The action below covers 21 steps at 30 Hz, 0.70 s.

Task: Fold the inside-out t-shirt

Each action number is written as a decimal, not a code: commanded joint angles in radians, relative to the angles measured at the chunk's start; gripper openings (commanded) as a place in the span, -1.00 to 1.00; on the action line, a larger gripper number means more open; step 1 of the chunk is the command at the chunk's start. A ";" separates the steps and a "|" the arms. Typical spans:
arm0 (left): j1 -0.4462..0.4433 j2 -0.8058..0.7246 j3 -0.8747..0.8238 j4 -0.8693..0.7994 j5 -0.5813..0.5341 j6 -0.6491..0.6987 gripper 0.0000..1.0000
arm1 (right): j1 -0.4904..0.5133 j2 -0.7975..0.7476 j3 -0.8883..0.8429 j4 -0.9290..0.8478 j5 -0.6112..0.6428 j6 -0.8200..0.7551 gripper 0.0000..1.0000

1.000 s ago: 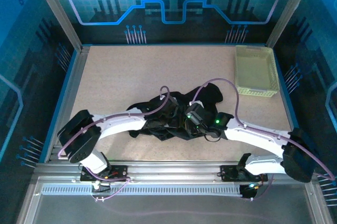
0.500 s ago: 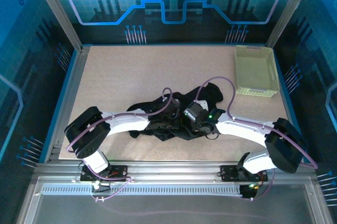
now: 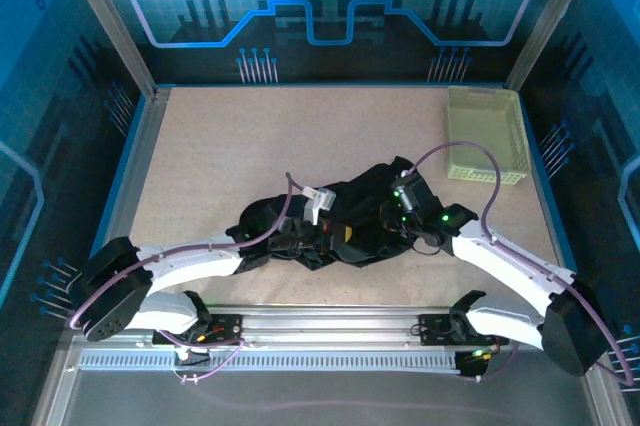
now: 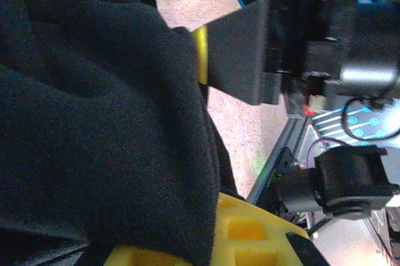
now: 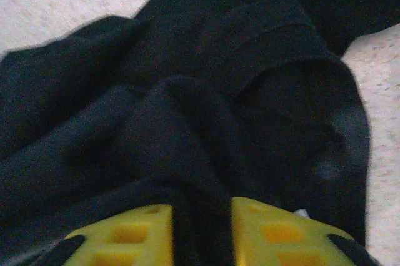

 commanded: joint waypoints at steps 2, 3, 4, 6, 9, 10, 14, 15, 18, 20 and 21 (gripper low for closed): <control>0.008 -0.037 -0.028 0.066 0.065 0.045 -1.00 | -0.005 -0.039 0.044 -0.131 0.088 -0.054 -0.05; 0.011 -0.037 -0.027 0.065 0.064 0.046 -1.00 | 0.005 -0.068 0.058 -0.153 0.097 -0.077 0.00; 0.013 -0.037 -0.028 0.063 0.063 0.046 -1.00 | 0.016 -0.100 0.069 -0.165 0.089 -0.100 0.02; 0.019 -0.033 -0.026 0.061 0.061 0.046 -1.00 | 0.048 -0.158 0.079 -0.159 0.015 -0.141 0.02; 0.033 -0.028 -0.029 0.073 0.064 0.039 -1.00 | 0.135 -0.202 0.059 -0.099 -0.096 -0.138 0.04; 0.040 -0.026 -0.030 0.075 0.064 0.038 -1.00 | 0.158 -0.193 0.046 -0.072 -0.131 -0.122 0.07; 0.074 -0.025 -0.059 0.131 0.073 0.010 -1.00 | 0.235 -0.107 -0.002 0.068 -0.200 -0.069 0.13; 0.080 -0.024 -0.064 0.141 0.079 0.003 -1.00 | 0.252 -0.087 -0.003 0.089 -0.195 -0.070 0.13; 0.091 -0.022 -0.069 0.150 0.098 -0.004 -1.00 | 0.268 -0.025 0.003 0.148 -0.212 -0.076 0.12; 0.092 -0.026 -0.072 0.146 0.102 -0.002 -1.00 | 0.271 0.003 0.000 0.196 -0.242 -0.077 0.10; 0.093 -0.030 -0.075 0.145 0.101 -0.003 -1.00 | 0.272 0.017 0.002 0.210 -0.251 -0.077 0.07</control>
